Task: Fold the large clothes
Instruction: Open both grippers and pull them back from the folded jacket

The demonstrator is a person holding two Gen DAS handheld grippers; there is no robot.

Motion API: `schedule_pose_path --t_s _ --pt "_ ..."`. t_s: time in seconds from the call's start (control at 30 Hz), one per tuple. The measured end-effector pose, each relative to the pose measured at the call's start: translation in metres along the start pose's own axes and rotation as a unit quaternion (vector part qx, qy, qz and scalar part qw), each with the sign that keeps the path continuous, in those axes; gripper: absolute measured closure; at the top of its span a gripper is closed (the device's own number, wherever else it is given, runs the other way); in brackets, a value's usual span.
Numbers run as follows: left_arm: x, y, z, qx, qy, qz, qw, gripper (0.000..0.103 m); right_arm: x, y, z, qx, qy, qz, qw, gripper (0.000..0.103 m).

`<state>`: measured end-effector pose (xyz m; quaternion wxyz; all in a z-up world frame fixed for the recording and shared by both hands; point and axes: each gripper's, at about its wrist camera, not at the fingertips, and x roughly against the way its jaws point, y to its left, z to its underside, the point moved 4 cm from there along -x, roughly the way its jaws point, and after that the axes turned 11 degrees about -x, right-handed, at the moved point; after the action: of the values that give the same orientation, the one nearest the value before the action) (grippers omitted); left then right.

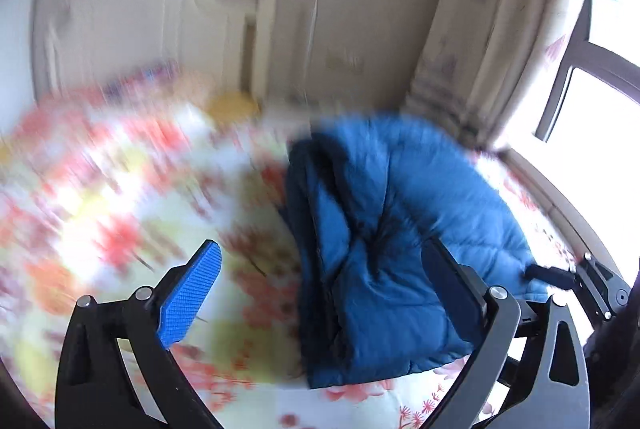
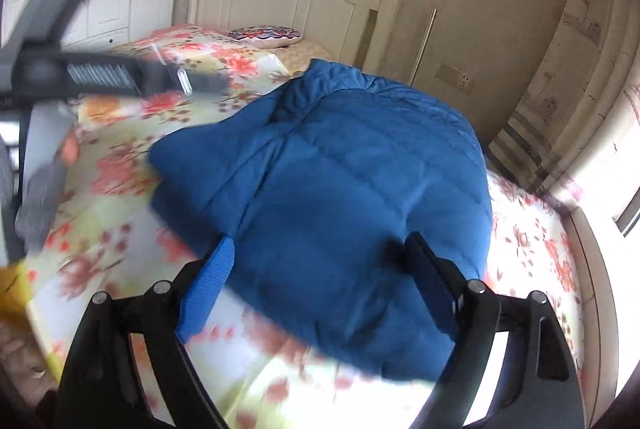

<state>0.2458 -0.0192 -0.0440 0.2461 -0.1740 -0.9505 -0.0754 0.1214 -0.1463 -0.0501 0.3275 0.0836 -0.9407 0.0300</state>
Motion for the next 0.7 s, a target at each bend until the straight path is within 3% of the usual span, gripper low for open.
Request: schedule_pose_path --t_s 0.13,0.2,0.3,0.43,0.6,0.7 --pt "0.084 -0.010 -0.024 -0.030 -0.093 -0.083 0.9917 0.004 0.088 -0.022 -0.005 -0.046 -0.085 0.001 0.995 0.011" --pt "0.114 -0.014 -0.031 -0.032 -0.117 -0.124 0.9848 0.004 0.131 -0.032 -0.011 -0.075 -0.140 0.016 0.987 0.002" --pt "0.141 -0.025 -0.036 -0.040 -0.123 -0.154 0.9796 0.004 0.171 -0.040 -0.011 -0.098 -0.183 0.031 0.978 0.002" --pt "0.147 -0.034 -0.014 -0.033 -0.095 -0.146 0.9841 0.004 0.177 -0.036 0.011 -0.102 -0.169 0.059 0.979 0.002" --pt "0.129 -0.049 0.030 -0.014 -0.045 -0.117 0.9920 0.004 0.150 -0.023 0.051 -0.132 -0.119 0.040 0.983 0.002" --pt "0.117 -0.060 0.047 -0.029 -0.018 -0.110 0.9934 0.004 0.132 -0.017 0.062 -0.138 -0.092 0.050 0.985 0.002"
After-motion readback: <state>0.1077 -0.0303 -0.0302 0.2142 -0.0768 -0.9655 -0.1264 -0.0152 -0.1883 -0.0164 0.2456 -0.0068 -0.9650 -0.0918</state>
